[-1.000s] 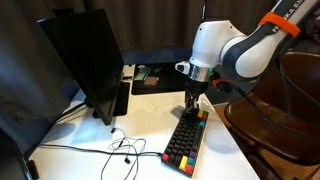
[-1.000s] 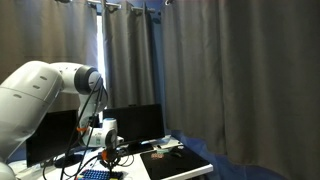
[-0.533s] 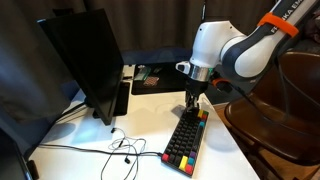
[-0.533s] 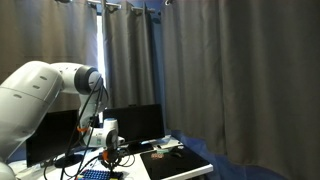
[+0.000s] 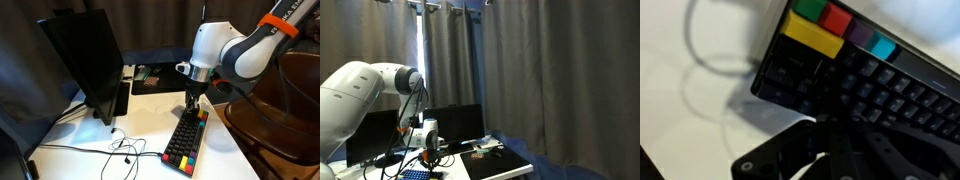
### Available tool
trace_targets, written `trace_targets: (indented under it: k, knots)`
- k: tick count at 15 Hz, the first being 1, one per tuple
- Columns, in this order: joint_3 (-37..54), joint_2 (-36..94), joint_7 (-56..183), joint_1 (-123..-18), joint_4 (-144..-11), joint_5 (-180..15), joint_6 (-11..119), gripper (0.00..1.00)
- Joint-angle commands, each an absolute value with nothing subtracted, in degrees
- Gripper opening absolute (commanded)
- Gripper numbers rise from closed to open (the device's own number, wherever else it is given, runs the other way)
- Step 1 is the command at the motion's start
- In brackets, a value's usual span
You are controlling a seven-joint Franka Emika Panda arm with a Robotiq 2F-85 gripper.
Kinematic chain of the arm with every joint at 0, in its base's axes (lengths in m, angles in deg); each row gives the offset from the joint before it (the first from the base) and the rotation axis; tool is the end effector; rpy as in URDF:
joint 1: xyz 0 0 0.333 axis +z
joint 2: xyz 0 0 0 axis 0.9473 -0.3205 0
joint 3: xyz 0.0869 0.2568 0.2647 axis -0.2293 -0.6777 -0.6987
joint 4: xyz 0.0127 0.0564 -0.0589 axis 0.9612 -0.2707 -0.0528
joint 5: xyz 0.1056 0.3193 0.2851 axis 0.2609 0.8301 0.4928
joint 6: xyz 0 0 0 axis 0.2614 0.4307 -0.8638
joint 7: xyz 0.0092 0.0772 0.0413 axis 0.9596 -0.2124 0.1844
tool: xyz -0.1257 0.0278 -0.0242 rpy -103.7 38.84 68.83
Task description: Press one black key on the keyboard
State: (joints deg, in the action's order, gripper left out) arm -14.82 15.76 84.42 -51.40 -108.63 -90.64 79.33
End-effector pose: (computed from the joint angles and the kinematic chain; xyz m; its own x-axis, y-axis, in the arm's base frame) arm 0.4888 0.4055 0.1681 0.4603 0.8715 0.1694 0.8859 -0.4631 -0.0247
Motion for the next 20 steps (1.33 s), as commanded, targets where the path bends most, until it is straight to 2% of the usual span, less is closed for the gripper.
trace_targets:
  k: [1, 20]
  knots:
    - [-15.9, 14.7, 85.7, -52.4, -107.6, -90.4, 78.7, 0.00]
    - [-18.0, 14.8, 87.6, -54.1, -107.8, -89.3, 76.9, 0.00]
